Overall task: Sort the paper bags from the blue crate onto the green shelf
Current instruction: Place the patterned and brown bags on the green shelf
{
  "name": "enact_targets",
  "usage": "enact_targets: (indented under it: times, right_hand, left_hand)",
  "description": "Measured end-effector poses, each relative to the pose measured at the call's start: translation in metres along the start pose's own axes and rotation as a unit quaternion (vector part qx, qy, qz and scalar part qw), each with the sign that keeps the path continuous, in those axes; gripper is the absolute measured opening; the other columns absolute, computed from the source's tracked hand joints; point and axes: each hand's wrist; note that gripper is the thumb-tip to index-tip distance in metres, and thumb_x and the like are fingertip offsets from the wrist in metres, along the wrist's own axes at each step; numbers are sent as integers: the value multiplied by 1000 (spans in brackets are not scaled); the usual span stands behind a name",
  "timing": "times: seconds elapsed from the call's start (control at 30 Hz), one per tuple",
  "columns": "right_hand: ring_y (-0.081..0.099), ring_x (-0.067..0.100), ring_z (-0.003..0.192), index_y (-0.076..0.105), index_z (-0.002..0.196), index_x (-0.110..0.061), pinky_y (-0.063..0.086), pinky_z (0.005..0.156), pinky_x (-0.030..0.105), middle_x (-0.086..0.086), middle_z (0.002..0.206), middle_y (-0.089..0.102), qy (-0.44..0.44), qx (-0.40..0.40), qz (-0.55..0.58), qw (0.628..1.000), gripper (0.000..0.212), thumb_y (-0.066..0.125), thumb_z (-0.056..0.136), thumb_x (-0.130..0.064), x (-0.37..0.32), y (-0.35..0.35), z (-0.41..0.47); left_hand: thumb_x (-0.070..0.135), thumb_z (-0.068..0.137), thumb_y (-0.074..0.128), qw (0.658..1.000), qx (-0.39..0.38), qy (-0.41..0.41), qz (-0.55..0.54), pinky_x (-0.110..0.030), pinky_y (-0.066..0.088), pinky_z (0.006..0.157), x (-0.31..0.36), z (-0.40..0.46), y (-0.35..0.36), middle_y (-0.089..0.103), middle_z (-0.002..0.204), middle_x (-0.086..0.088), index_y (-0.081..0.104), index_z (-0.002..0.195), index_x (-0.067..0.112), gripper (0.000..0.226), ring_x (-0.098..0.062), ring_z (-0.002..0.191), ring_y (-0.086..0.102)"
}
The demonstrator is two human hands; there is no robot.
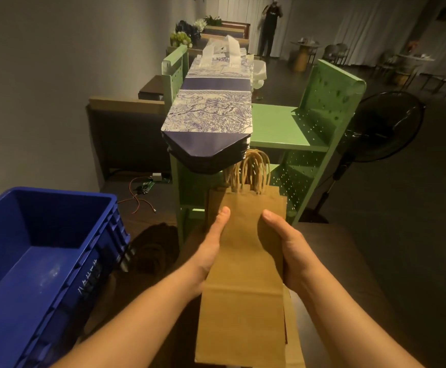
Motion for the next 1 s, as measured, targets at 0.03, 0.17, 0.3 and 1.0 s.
enact_targets:
  times: [0.03,0.17,0.3,1.0]
  right_hand:
    - [64,39,119,71,123,-20,44,110,58,13,121,73,8,5,-7,1000,86,87,53,-67,-6,3,3]
    - [66,35,114,69,117,-21,45,110,53,11,119,73,14,32,-19,999,84,87,51,-69,-25,11,10]
    - [71,33,107,69,115,-16,49,107,51,12,112,76,20,8,-45,999,73,86,62,-62,-31,12,9]
    - [76,31,83,71,109,3,59,66,33,19,99,78,75,11,-141,987,33,75,88,-23,-43,22,22]
  left_hand:
    - [62,102,33,1000,-1,0,-6,-37,59,80,2,4,1,73,111,-11,60,121,31,45,-28,95,71]
    - [38,99,49,996,15,-2,-91,-27,56,82,14,11,-4,68,96,2,53,112,30,16,-6,91,66]
    - [57,100,52,989,127,47,54,-31,45,93,32,28,-13,63,113,3,53,142,14,60,-19,115,60]
    - [31,85,74,997,29,-74,2,-33,58,70,31,-10,-51,63,92,-8,68,98,11,25,-23,85,63]
Point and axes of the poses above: each hand's wrist, its own z-axis towards the middle knuckle, its own y-axis out of the palm, x = y × z
